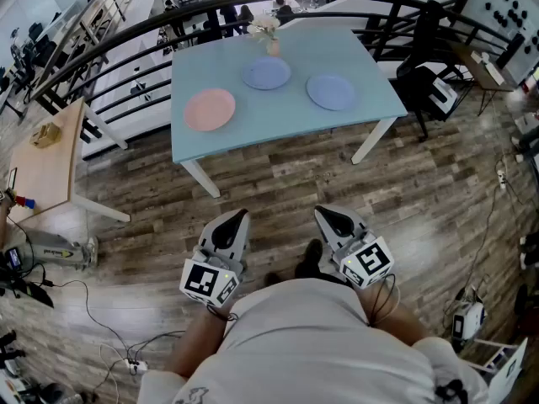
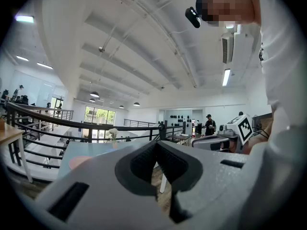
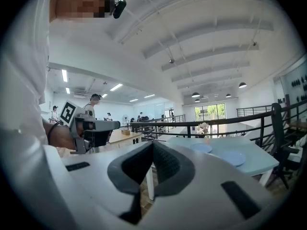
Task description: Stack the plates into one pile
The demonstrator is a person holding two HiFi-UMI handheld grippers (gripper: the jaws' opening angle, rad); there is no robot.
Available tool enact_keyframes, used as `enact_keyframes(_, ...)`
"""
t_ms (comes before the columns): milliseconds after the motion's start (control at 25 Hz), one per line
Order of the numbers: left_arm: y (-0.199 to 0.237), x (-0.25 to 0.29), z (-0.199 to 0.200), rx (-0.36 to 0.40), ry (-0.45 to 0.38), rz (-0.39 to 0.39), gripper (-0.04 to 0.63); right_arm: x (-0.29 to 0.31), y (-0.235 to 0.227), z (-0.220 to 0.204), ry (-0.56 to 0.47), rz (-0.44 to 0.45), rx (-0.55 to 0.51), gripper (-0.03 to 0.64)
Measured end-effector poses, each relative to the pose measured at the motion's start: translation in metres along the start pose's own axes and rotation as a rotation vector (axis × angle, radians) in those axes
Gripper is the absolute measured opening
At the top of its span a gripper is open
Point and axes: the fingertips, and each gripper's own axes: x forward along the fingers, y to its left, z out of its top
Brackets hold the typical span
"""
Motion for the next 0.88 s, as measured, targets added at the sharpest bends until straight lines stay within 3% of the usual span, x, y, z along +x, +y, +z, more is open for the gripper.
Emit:
enact_keyframes(520, 0.002, 0.070, -0.020, -0.033, 0.044, 0.044, 0.005, 0.019, -0.064, -0.021, 0.095, 0.077, -0.035, 0.005)
enact_keyframes(880, 0.000, 0.142, -0.027, -0.013, 0.086, 0.088, 0.005, 0.032, -0.134, -0.026, 0.093, 0.162, -0.011, 0.006)
